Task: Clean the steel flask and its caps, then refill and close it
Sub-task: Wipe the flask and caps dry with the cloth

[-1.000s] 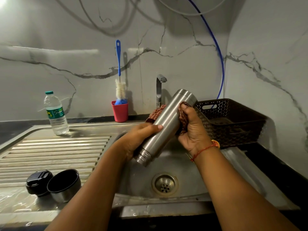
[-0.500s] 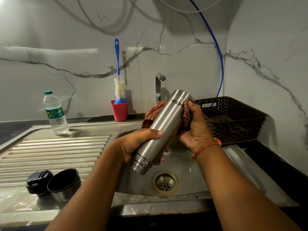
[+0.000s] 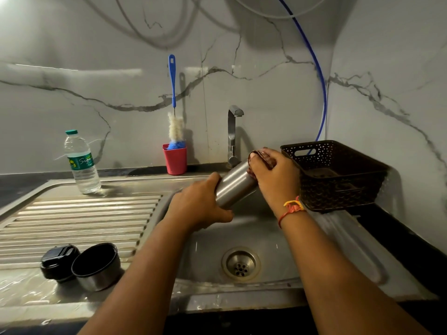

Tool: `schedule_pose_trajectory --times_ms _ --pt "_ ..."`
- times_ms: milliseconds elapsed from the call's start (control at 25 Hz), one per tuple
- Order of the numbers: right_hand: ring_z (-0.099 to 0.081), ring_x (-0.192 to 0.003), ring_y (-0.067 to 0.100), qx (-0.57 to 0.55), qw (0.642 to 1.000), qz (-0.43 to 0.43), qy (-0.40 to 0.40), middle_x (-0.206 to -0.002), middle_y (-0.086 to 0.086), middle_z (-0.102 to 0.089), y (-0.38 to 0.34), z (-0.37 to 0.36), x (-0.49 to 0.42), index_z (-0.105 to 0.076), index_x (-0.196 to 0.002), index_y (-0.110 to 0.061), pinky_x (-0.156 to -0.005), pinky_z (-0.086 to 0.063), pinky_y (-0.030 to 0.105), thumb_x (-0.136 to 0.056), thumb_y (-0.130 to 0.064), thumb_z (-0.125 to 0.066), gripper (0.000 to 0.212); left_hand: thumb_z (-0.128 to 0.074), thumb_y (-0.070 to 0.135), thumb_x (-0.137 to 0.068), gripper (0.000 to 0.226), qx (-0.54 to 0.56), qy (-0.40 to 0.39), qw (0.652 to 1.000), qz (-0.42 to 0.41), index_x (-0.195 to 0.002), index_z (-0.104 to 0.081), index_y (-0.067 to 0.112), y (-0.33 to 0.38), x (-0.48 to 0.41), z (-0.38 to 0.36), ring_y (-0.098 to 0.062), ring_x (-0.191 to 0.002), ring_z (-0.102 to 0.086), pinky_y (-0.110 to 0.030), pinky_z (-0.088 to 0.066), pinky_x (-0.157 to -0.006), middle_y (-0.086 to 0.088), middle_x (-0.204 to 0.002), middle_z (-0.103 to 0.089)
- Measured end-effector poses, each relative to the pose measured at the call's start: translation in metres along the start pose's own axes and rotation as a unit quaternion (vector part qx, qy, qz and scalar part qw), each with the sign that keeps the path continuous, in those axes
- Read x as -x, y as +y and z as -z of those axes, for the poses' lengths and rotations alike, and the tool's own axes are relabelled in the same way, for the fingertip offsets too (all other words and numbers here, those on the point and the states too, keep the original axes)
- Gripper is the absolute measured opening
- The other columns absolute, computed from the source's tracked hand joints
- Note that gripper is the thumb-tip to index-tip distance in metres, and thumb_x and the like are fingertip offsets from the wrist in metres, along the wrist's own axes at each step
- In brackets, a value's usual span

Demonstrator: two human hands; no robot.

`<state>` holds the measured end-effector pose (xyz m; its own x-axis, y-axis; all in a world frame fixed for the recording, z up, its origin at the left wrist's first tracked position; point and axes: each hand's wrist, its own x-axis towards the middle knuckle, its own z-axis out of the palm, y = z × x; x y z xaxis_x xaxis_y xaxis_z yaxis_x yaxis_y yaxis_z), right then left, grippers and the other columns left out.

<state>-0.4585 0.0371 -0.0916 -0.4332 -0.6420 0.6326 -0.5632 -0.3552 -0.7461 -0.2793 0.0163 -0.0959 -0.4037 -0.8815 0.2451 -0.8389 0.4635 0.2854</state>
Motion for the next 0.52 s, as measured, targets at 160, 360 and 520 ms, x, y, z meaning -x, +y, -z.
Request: schedule_pose_trajectory --times_ms 160,360,520 --pt "-0.067 -0.069 0.009 -0.04 0.996 -0.065 -0.052 -0.074 -0.003 -0.072 0.007 0.013 -0.011 -0.075 -0.087 -0.011 -0.062 -0.055 0.025 -0.093 -0.028 -0.061 0.023 -0.08 0.049 -0.077 0.068 -0.102 0.044 0.992 -0.063 -0.131 -0.041 0.035 -0.004 0.001 0.009 -0.009 -0.091 -0.051 -0.026 -0.043 -0.074 0.008 -0.119 -0.059" --pt "-0.069 -0.081 0.018 -0.305 0.898 -0.281 -0.147 -0.088 0.001 -0.075 0.023 0.029 -0.018 -0.075 -0.087 -0.017 -0.068 -0.055 0.031 -0.093 -0.022 -0.058 0.02 -0.08 0.052 -0.076 0.069 -0.087 -0.006 0.992 -0.088 -0.132 -0.042 0.037 -0.009 0.003 0.009 -0.009 -0.095 -0.053 -0.024 -0.043 -0.075 0.011 -0.116 -0.058" --pt "-0.068 -0.077 0.022 -0.444 0.81 -0.359 -0.13 -0.08 0.001 -0.07 0.029 0.023 -0.014 -0.07 -0.082 -0.023 -0.07 -0.057 0.038 -0.091 -0.029 -0.061 0.014 -0.082 0.051 -0.074 0.073 -0.014 -0.017 0.996 -0.09 -0.134 -0.043 0.037 -0.009 0.003 0.003 -0.008 -0.097 -0.056 -0.021 -0.045 -0.077 0.014 -0.113 -0.056"
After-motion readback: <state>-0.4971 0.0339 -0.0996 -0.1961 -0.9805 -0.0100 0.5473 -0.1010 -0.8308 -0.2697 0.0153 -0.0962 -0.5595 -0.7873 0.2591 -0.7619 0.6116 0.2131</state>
